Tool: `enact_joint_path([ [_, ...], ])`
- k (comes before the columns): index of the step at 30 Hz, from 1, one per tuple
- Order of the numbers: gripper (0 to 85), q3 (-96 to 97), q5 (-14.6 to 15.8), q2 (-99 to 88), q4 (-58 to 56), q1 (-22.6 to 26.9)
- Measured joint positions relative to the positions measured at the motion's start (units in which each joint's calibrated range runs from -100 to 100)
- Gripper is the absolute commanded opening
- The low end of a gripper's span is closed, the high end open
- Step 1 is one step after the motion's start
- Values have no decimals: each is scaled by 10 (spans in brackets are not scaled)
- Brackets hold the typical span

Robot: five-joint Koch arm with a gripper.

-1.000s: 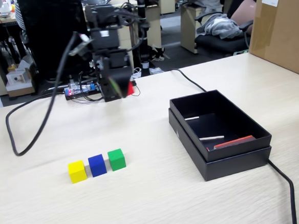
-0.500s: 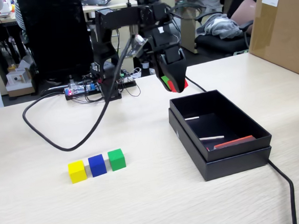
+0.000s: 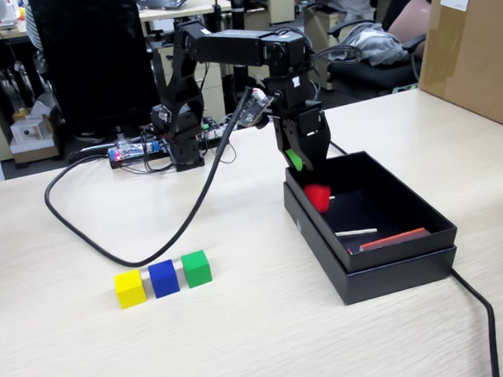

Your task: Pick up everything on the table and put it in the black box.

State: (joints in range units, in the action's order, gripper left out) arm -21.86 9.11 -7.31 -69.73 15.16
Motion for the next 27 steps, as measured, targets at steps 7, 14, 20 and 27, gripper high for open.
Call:
enact_joint_path([
  [7, 281, 19, 0, -22, 5, 0],
  [14, 285, 47, -13, -224, -2, -42],
  [20, 416, 111, -82, -331, -4, -138],
  [27, 457, 130, -152, -264, -2, -234],
])
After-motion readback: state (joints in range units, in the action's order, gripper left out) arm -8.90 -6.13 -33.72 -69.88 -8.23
